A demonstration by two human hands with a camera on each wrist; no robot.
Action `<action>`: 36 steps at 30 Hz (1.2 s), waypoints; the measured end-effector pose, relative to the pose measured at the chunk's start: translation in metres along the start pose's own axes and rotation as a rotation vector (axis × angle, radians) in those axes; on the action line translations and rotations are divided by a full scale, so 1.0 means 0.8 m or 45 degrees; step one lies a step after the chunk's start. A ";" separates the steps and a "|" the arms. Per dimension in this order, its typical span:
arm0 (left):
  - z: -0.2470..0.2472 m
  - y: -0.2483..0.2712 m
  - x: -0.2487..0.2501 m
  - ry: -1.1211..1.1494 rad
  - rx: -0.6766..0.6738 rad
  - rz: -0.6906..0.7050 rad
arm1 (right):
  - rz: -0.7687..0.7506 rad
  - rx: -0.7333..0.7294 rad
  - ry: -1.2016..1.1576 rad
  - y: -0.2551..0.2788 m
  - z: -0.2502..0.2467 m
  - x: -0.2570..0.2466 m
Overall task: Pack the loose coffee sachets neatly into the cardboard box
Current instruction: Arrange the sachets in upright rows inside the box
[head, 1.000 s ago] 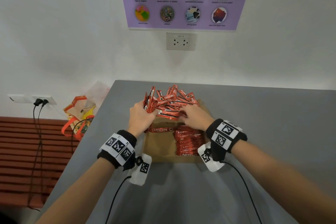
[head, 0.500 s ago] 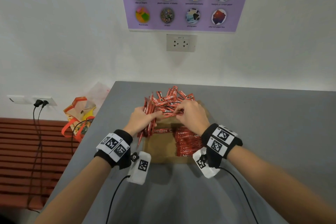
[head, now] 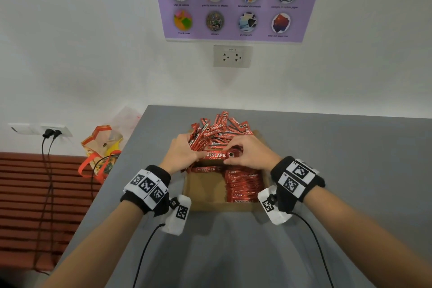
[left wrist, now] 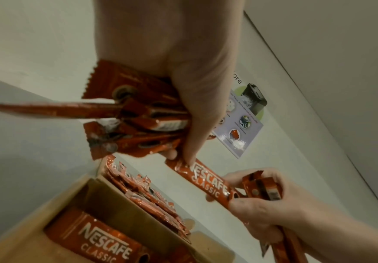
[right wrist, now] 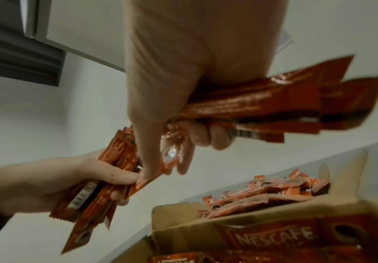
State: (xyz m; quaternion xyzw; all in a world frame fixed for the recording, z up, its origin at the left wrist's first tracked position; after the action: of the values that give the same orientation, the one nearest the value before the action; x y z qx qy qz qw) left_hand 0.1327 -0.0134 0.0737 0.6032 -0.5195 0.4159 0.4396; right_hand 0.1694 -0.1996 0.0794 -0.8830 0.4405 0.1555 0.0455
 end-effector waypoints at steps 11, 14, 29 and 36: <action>-0.003 0.000 -0.020 -0.361 -0.024 -0.009 | 0.018 -0.106 0.255 -0.021 0.035 -0.035; -0.007 -0.001 -0.033 -0.378 0.017 -0.030 | 0.039 -0.123 0.253 -0.033 0.038 -0.042; -0.013 -0.010 -0.048 -0.114 0.052 -0.144 | 0.115 -0.017 0.366 -0.057 0.054 -0.044; -0.018 -0.005 -0.049 -0.137 0.138 -0.083 | 0.079 -0.121 0.303 -0.055 0.054 -0.045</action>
State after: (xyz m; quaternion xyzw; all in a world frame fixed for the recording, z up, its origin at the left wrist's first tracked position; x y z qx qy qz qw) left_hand 0.1313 0.0112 0.0398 0.6642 -0.4992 0.3958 0.3911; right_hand 0.1736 -0.1359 0.0473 -0.8822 0.4622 0.0716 -0.0540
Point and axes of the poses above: each hand's wrist, its own y-axis away from the middle knuckle, its own z-axis out of the palm, x = y × z, the point moved 2 cm from there along -y, towards the middle knuckle, and after that the axes turned 14 degrees about y, right-handed, at the moved point
